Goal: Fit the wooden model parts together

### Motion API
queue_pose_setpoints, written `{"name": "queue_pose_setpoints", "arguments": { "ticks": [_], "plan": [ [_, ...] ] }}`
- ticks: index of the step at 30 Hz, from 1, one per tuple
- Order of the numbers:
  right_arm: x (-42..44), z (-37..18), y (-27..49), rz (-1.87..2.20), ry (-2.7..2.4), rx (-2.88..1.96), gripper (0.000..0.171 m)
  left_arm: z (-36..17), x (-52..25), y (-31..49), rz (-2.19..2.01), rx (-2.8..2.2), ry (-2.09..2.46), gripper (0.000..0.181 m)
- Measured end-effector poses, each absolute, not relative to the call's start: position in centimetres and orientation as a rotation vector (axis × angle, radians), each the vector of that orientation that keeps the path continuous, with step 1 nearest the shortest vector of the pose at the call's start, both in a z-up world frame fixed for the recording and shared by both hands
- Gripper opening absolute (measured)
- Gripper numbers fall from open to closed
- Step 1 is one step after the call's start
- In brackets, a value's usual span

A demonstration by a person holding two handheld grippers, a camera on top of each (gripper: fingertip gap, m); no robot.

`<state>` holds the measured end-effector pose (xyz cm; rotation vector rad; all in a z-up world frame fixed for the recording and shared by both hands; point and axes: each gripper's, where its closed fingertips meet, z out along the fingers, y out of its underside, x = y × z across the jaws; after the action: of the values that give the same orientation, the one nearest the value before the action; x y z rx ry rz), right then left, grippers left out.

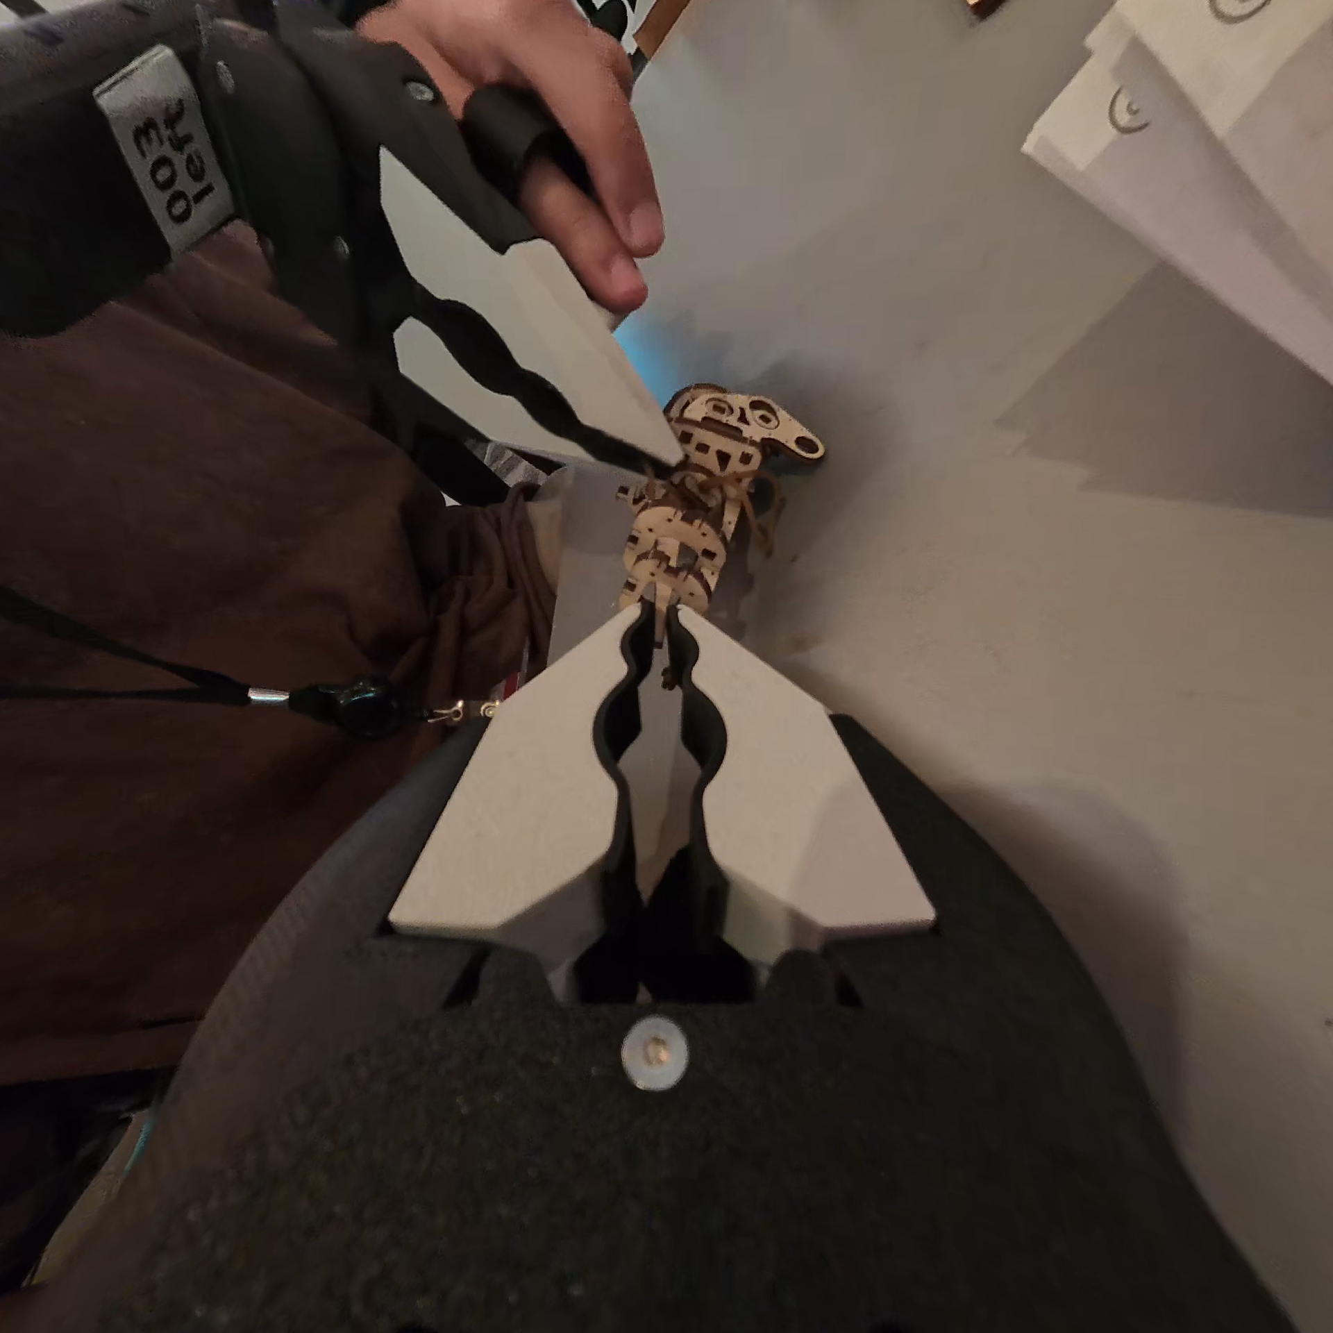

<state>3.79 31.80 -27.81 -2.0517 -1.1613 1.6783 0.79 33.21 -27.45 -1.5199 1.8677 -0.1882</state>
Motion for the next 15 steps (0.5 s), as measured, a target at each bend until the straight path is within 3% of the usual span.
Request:
{"name": "queue_pose_setpoints", "arguments": {
  "ticks": [15],
  "plan": [
    [3.82, -27.84, 31.76, 1.677, -1.171, -2.045, 0.002, -27.30, 0.54, 33.91, -0.227, -1.584, 1.827, 0.000]
  ]
}}
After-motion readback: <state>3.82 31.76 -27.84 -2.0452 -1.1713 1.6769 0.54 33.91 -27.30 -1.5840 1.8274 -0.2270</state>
